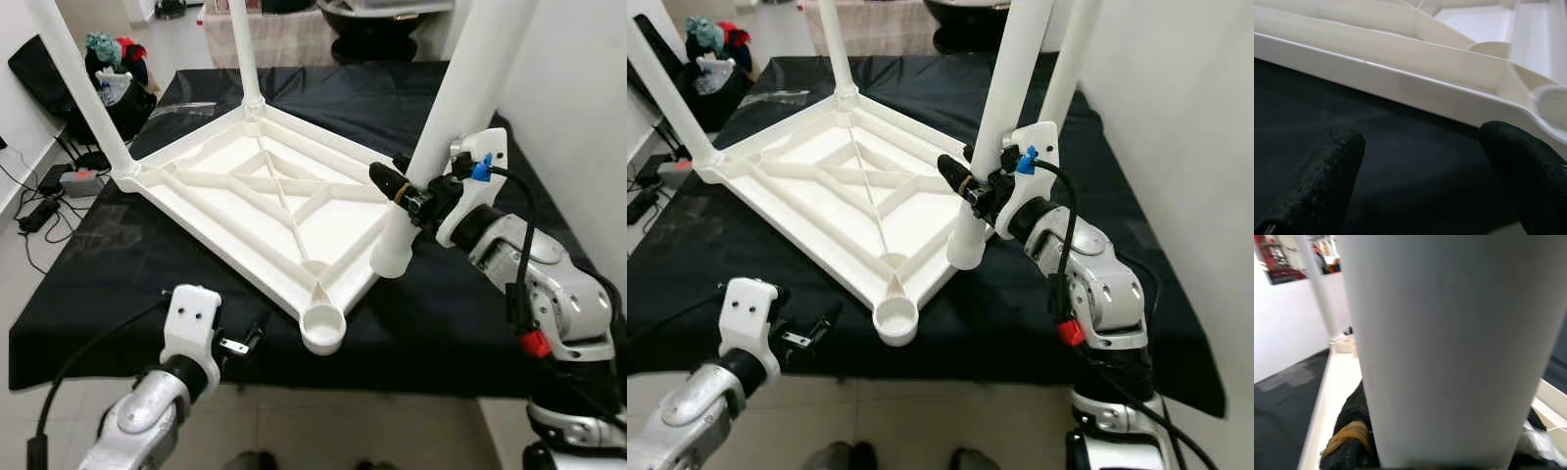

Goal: Building children table

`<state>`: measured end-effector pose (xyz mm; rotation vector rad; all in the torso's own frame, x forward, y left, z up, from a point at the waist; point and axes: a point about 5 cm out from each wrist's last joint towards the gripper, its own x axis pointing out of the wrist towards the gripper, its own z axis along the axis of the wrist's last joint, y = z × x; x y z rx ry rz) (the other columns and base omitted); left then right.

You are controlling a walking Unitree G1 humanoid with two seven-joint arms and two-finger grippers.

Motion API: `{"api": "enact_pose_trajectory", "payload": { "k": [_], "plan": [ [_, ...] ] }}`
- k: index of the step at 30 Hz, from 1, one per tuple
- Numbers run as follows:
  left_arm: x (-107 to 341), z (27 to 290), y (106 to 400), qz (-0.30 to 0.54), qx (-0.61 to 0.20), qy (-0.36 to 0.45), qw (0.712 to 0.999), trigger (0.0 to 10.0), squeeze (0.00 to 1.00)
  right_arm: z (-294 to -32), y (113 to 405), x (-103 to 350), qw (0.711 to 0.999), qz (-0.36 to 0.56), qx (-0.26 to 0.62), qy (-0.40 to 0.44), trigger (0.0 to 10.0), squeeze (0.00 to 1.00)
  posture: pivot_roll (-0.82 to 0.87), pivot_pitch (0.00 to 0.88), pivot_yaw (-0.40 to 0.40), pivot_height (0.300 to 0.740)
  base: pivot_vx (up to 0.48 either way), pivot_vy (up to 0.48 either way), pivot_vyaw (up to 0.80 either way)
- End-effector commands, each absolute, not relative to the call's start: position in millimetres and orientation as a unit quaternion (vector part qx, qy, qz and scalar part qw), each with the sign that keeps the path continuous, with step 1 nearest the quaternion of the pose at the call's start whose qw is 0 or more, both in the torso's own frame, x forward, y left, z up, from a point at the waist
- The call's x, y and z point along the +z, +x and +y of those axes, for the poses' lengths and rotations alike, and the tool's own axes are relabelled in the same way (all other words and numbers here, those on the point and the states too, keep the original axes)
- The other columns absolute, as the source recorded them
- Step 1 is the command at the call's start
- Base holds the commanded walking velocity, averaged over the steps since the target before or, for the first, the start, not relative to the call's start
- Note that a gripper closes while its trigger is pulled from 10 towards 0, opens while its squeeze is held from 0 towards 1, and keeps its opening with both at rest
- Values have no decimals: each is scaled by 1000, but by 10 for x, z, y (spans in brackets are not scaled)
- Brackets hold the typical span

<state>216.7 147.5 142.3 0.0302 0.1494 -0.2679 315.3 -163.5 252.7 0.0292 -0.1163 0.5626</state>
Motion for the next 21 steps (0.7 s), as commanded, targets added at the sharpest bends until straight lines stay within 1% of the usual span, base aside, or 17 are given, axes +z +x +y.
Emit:
{"api": "enact_pose_trajectory", "payload": {
  "k": [1,6,14,16,21],
  "plan": [
    [1401,1500,2142,82,-125,20,989,10000,0,-1611,3127,2572,957,-66,284,12,10000,0,-59,98,-1,740,0,0,0],
    [1414,1524,2159,78,-111,5,991,10000,0,-1610,3125,2573,957,-66,283,13,10000,0,-60,97,0,740,0,0,0],
    [1417,1532,2163,78,-107,2,991,10000,0,-1612,3126,2577,957,-67,281,14,10000,0,-60,97,0,740,0,0,0],
    [1420,1531,2163,78,-108,8,991,10000,0,-1612,3126,2582,957,-68,282,14,10000,0,-60,98,0,740,0,270,0],
    [1418,1532,2164,80,-105,10,991,10000,0,-1601,3122,2604,956,-70,284,13,10000,0,-60,101,-1,740,0,476,0]
  ]
}}
